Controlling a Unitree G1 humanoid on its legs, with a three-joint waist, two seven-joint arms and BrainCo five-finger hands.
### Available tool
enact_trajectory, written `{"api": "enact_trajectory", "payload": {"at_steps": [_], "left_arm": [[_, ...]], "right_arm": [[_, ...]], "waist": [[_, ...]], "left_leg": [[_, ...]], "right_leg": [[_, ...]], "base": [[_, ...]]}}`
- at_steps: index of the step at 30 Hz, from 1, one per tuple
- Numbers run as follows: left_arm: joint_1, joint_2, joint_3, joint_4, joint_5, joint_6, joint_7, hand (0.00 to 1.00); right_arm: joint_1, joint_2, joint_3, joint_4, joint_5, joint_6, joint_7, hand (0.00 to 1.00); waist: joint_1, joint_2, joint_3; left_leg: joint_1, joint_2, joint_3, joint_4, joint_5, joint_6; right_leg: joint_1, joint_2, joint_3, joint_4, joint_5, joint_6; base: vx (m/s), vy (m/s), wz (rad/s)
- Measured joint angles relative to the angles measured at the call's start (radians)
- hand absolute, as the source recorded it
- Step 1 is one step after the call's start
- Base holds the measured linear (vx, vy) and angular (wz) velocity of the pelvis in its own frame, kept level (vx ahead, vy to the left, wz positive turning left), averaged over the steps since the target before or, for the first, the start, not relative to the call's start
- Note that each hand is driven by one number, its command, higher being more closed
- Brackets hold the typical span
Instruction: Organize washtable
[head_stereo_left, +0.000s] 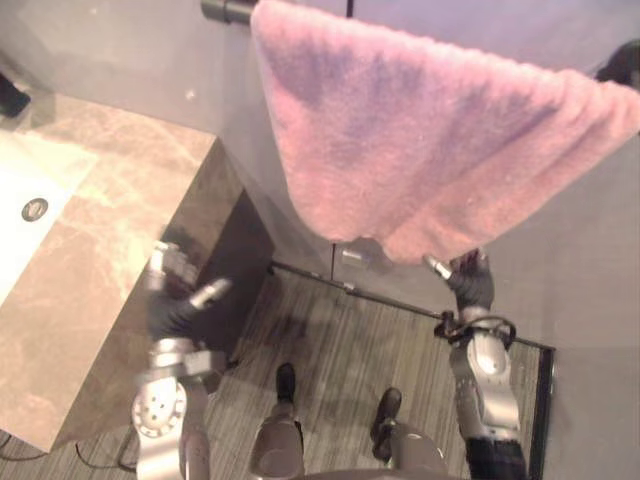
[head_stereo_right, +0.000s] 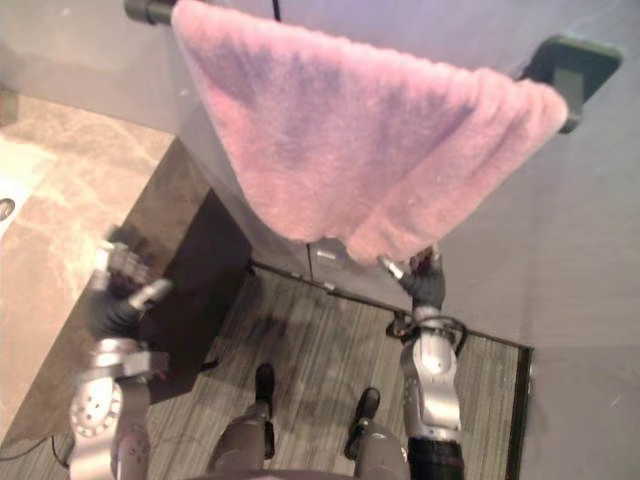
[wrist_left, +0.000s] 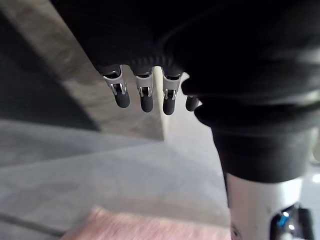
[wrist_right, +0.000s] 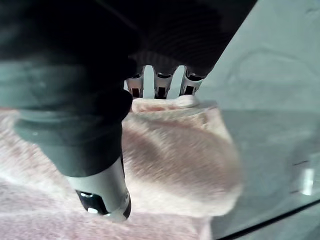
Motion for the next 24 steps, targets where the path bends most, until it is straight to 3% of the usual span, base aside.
{"api": "enact_trajectory", "payload": {"at_steps": [5, 12, 17, 20, 24], "left_arm": [[0.08, 0.02, -0.175, 0.111, -0.066, 0.023, -0.091, 0.0], [0.085, 0.083, -0.272, 0.184, -0.098, 0.03, -0.129, 0.0], [0.059, 0.153, -0.283, 0.189, -0.19, 0.03, -0.132, 0.0], [0.001, 0.191, -0.281, 0.189, -0.245, 0.028, -0.129, 0.0], [-0.124, 0.194, -0.272, 0.191, -0.245, -0.001, -0.102, 0.0]], "right_arm": [[0.131, -0.008, 0.068, 0.068, -0.019, 0.015, 0.066, 0.0], [0.233, -0.049, 0.265, 0.07, 0.017, 0.03, 0.189, 0.0], [0.252, -0.116, 0.39, -0.145, 0.274, 0.03, 0.292, 0.0], [0.163, -0.152, 0.456, -0.162, 0.414, 0.029, 0.323, 0.0], [-0.053, -0.164, 0.542, -0.121, 0.479, 0.025, 0.315, 0.0]], "waist": [[-0.025, 0.001, -0.035], [-0.075, 0.002, -0.084], [-0.076, 0.005, -0.134], [-0.076, 0.006, -0.14], [-0.074, 0.012, -0.145]], "left_leg": [[0.036, 0.012, 0.019, 0.035, -0.037, -0.009], [0.102, 0.018, 0.027, 0.019, -0.048, -0.017], [0.148, 0.018, 0.032, 0.0, -0.054, -0.022], [0.173, 0.012, 0.03, -0.007, -0.054, -0.022], [0.169, 0.003, 0.029, -0.016, -0.049, -0.017]], "right_leg": [[0.049, 0.013, 0.02, -0.025, 0.0, 0.0], [0.118, 0.035, 0.03, -0.07, 0.0, 0.001], [0.155, 0.049, 0.045, -0.092, 0.003, 0.005], [0.184, 0.048, 0.046, -0.107, 0.008, 0.011], [0.184, 0.045, 0.05, -0.13, 0.031, 0.013]], "base": [[0.05, -0.006, -0.12], [0.04, -0.013, -0.07], [0.02, -0.004, -0.08], [-0.01, 0.008, 0.01], [-0.05, 0.029, -0.01]]}}
